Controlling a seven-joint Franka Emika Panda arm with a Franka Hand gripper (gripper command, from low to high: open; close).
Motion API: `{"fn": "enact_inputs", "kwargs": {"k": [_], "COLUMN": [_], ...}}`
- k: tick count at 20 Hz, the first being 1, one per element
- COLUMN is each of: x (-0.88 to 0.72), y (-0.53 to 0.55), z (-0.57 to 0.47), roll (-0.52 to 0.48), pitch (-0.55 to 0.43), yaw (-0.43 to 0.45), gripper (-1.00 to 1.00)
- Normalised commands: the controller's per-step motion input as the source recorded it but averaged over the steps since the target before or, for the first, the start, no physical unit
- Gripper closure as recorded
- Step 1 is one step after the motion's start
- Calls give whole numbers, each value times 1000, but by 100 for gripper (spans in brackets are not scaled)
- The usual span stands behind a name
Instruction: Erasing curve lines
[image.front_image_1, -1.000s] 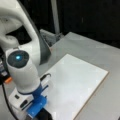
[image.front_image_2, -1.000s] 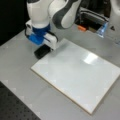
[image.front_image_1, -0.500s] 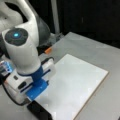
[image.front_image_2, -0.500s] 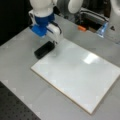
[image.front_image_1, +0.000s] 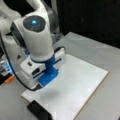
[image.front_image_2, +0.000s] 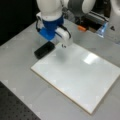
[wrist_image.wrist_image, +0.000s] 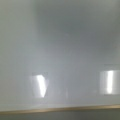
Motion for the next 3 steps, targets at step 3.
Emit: {"fn": "enact_inputs", "kwargs": {"k": [3], "x": [-201], "y": [295], "z": [-53], "roll": [-14], "pitch": [-86], "yaw": [-185], "gripper": [-100]}}
